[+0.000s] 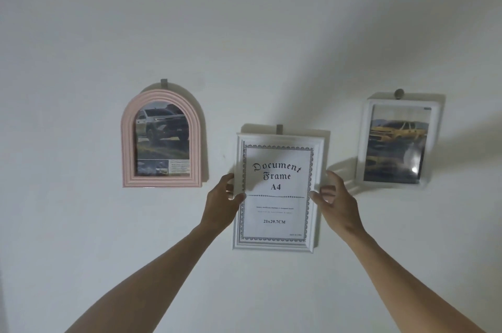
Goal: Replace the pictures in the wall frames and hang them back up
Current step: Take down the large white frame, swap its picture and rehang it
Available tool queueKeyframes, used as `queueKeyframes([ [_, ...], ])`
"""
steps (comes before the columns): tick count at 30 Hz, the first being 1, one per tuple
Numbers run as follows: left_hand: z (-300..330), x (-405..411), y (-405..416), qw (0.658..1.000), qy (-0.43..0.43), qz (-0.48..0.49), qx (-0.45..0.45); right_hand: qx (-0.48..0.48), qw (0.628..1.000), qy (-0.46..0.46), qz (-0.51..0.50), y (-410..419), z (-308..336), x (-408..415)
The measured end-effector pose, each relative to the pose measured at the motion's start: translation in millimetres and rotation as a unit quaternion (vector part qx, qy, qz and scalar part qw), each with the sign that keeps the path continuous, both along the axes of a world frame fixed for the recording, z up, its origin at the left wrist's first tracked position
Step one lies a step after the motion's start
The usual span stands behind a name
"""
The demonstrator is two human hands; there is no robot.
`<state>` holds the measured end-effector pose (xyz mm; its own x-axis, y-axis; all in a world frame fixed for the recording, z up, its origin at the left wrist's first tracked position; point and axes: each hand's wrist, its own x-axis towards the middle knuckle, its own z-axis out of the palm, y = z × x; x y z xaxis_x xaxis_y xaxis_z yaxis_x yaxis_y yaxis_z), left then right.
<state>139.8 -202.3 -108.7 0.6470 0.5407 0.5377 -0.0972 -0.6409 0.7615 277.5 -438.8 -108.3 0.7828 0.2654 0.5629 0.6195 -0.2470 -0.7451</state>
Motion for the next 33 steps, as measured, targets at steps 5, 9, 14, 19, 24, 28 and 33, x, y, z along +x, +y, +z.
queueKeyframes([
  [5,-0.5,-8.8,-9.4,0.998,-0.012,0.011,-0.058,0.024,1.0,-0.002,0.015,1.3,2.5,-4.2],
  [9,4.9,-22.5,-12.2,0.998,-0.028,0.01,-0.05,0.035,0.999,-0.002,0.032,-4.3,8.1,-14.1],
  [14,7.6,-45.3,-15.4,0.998,-0.031,0.005,-0.061,0.043,0.998,0.001,0.036,-6.1,7.7,-32.1],
  [19,-17.4,-75.9,-10.8,0.997,0.024,-0.003,-0.08,0.021,0.999,0.017,0.031,-4.5,-14.7,-59.1],
  [24,-62.5,-119.9,-3.6,0.983,0.077,-0.046,-0.158,-0.018,0.998,0.063,0.022,4.4,-66.8,-95.4],
  [28,-113.0,-156.2,3.3,0.966,0.127,-0.071,-0.215,-0.055,0.992,0.113,0.017,8.2,-125.0,-130.9],
  [33,-172.4,-194.7,4.6,0.943,0.19,-0.07,-0.264,-0.101,0.976,0.191,0.011,7.3,-197.1,-178.1],
])
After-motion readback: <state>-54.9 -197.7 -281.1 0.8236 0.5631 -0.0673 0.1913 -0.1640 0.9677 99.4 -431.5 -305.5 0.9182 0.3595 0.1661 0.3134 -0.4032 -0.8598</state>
